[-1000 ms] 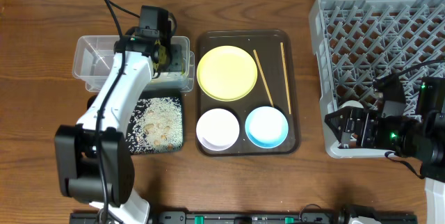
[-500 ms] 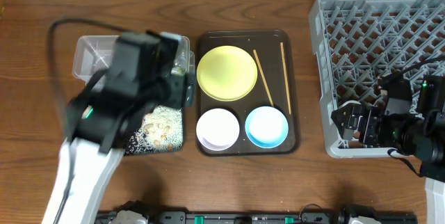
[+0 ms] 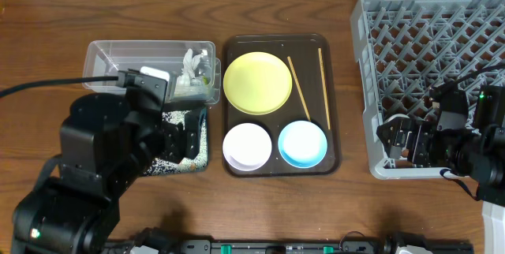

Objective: Sort waste into correct bins and load items into the dishwasher rack

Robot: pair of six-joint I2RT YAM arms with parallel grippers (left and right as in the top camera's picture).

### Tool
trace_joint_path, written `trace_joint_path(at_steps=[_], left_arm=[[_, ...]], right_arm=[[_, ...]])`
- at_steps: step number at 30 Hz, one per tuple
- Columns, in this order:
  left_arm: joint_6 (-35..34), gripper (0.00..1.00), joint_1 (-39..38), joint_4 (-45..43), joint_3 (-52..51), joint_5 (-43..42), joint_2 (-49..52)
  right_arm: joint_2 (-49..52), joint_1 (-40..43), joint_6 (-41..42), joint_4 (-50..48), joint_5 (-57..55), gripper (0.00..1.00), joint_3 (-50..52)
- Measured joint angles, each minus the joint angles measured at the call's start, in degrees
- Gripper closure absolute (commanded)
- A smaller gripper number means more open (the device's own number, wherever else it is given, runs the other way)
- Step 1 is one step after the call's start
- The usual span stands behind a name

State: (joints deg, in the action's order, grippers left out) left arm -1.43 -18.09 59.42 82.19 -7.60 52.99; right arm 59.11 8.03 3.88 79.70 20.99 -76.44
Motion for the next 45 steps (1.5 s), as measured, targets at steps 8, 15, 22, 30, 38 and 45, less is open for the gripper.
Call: trace_joint_path(at_steps=[8,15,22,30,38,45], left_arm=[[0.5,0.12,0.0,3.4,-1.1,1.2,-1.8],[1.4,0.12,0.5,2.8,-9.4,3.5,-14.1],[4.9,0.12,4.1,-15.6,-26.7,4.8,-26.9],[6.1,0.12,5.2,-32.7,-48.5,4.6,-40.0],[6.2,0.12,5.2,-39.0,-64.2,2.5,-49.1],[6.2,0.12,5.2,-46.4,-73.1,1.5,-52.2]], right_arm=[[0.0,0.0,0.0,0.0,0.0,0.01,0.0],[0.0,0.0,0.0,0.0,0.0,0.01,0.0],[0.0,0.0,0.0,0.0,0.0,0.01,0.0],[0.0,0.0,0.0,0.0,0.0,0.01,0.0],[0.0,0.0,0.0,0.0,0.0,0.01,0.0],[0.0,0.0,0.0,0.0,0.0,0.01,0.0]])
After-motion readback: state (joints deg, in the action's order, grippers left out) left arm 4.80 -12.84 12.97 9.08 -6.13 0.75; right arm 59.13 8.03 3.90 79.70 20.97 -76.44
